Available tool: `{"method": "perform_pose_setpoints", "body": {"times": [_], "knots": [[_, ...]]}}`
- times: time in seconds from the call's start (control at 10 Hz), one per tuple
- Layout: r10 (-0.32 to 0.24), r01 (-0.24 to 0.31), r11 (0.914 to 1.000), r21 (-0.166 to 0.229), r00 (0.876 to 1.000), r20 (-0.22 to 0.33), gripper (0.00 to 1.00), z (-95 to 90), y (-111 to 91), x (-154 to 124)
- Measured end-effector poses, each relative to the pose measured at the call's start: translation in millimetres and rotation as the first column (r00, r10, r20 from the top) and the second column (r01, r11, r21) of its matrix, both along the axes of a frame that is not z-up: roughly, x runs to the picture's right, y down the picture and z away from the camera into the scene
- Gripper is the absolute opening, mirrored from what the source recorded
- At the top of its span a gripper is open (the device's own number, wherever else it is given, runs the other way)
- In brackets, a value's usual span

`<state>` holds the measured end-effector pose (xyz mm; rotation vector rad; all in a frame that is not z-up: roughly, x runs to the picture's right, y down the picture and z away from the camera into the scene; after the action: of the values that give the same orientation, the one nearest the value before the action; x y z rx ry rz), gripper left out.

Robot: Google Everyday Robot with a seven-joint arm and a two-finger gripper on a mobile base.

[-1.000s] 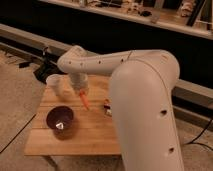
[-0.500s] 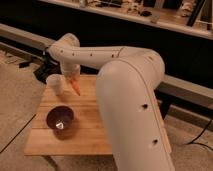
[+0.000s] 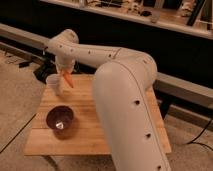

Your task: Place the pepper in the ceramic cup

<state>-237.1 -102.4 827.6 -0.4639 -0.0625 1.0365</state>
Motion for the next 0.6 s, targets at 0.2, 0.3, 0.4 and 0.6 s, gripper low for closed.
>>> {"method": "perform_pose_setpoints", "body": {"times": [0.2,0.3,0.4,0.6], "knots": [[-0.031,0.028,0.9984,0.049,0.997,0.067,0.0,-8.2,-15,-19],[-0.052,0.044,0.9959,0.079,0.993,0.109,0.0,-12.1,-25,-29],[-0.066,0.053,0.9942,0.094,0.988,0.137,0.0,-12.1,-29,-34],[-0.092,0.072,0.9914,0.109,0.977,0.194,0.0,-5.9,-31,-45]]}}
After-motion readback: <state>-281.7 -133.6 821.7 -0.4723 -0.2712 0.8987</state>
